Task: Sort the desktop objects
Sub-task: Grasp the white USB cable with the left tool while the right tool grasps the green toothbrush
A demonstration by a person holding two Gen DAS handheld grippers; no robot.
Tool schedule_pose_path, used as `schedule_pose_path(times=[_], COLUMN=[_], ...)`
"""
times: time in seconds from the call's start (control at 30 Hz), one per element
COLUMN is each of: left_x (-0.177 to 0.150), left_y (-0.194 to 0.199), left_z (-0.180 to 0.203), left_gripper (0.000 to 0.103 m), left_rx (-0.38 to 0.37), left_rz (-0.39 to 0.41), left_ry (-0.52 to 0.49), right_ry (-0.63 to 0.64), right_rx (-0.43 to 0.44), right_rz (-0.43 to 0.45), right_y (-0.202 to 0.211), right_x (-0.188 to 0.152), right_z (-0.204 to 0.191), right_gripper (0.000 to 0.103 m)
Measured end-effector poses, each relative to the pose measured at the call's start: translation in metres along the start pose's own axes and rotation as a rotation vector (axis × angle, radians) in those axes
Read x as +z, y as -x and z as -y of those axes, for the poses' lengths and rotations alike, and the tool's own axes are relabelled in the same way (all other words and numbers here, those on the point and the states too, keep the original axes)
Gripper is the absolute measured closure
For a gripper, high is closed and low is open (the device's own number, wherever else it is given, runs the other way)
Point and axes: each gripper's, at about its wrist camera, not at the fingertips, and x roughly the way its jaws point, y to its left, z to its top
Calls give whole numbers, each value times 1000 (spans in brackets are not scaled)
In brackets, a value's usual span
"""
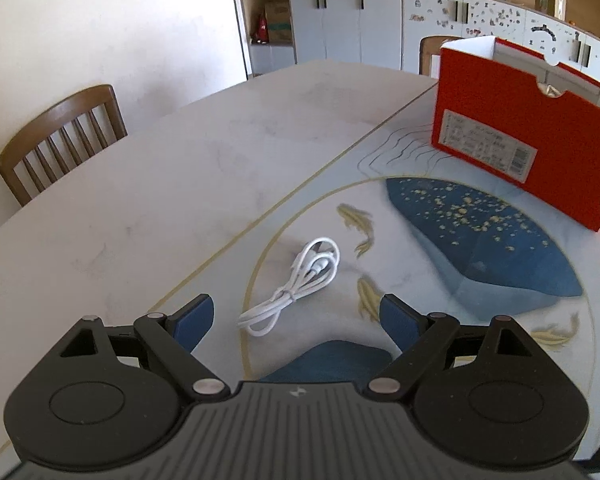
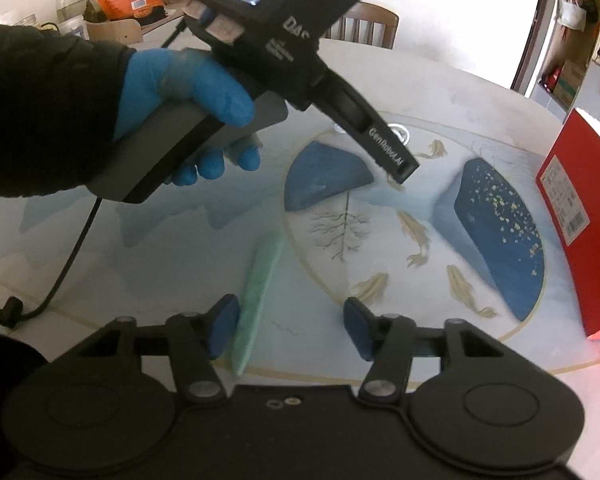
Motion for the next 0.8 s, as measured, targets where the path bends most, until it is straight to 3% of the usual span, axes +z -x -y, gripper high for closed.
schedule_pose_path(times=[0.07,0.3,0.33,0.4,0.53,0.63,0.8], left_x=[0,1,0,1,1,1,4], left_y=[-2,-6,-6,-7,-8,-7,-4], left_z=[-2,0,-1,-1,-2,-3,7], left_gripper=[12,13,12,12,13,28,64], left_rx=[1,-8,-12,-14,-20,-54,-75], left_rz=[3,22,23,18,20,20,28], left_ry=[1,-8,-7,4,3,22,-10], right_ry=[10,61,65,66,41,65,67], right_rx=[-3,-89,-103,-126,-107,-111,-107], right_rz=[3,13,13,11,0,-3,-8], right_y=[0,1,-1,-2,-4,-5,-9], right_x=[0,3,4,4,7,7,9], right_z=[1,14,17,23,32,30,32], right_gripper=[59,67,74,79,84,87,90])
